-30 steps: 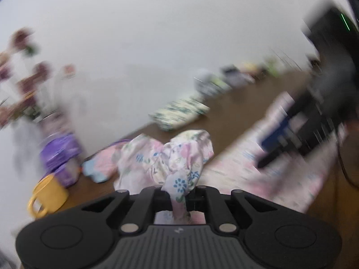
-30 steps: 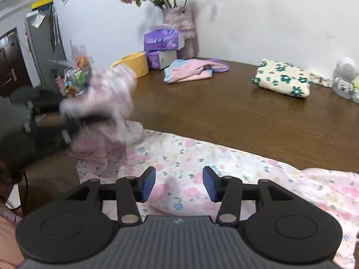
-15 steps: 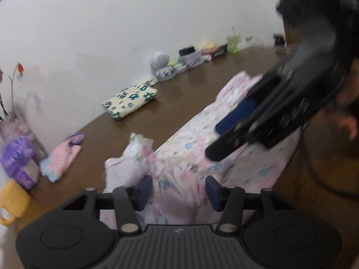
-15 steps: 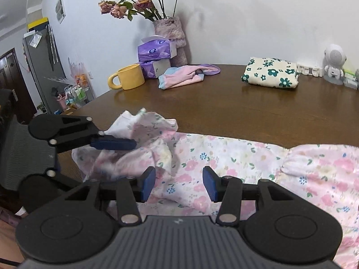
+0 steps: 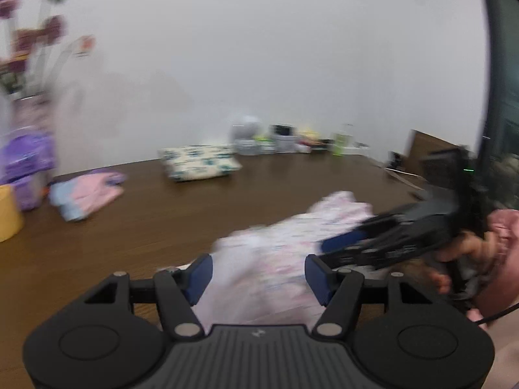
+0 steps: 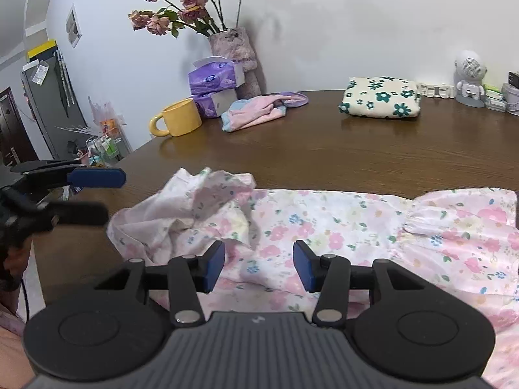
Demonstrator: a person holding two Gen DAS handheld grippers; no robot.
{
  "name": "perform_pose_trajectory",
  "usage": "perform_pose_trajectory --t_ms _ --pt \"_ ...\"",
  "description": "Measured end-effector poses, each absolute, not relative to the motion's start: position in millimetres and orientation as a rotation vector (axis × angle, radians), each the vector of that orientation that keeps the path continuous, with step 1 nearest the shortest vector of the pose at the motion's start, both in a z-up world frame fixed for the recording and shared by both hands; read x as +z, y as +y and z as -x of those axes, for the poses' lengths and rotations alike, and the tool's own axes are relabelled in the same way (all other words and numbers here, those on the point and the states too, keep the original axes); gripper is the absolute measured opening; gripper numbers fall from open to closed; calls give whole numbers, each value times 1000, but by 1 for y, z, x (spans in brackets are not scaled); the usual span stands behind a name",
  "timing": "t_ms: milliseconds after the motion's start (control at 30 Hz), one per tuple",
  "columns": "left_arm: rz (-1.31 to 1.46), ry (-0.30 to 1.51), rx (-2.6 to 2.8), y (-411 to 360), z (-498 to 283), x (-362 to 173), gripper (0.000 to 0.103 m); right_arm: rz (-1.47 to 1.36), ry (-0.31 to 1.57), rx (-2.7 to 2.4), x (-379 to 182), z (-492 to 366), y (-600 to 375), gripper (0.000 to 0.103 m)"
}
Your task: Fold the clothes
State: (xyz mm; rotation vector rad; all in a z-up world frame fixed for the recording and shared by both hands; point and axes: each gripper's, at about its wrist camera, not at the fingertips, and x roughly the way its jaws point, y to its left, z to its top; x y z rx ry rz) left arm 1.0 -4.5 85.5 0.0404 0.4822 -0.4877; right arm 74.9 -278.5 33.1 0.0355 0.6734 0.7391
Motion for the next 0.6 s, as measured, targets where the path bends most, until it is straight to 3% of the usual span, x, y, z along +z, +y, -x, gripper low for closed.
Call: perform_pose_trajectory --t_ms 100,167,200,533,600 --pt "-19 511 -438 21 -6 79 48 -38 682 793 35 -74 -264 47" --pt "-15 539 -445 29 -12 74 23 -48 692 838 36 -75 -252 47" --pt "-27 550 -454 28 -15 70 20 -54 696 852 37 -77 -245 47" --pt "-28 610 -525 16 -40 39 19 -124 736 906 30 -111 -208 47" --pt "-16 617 -527 16 -43 36 19 -148 738 944 27 -115 -206 34"
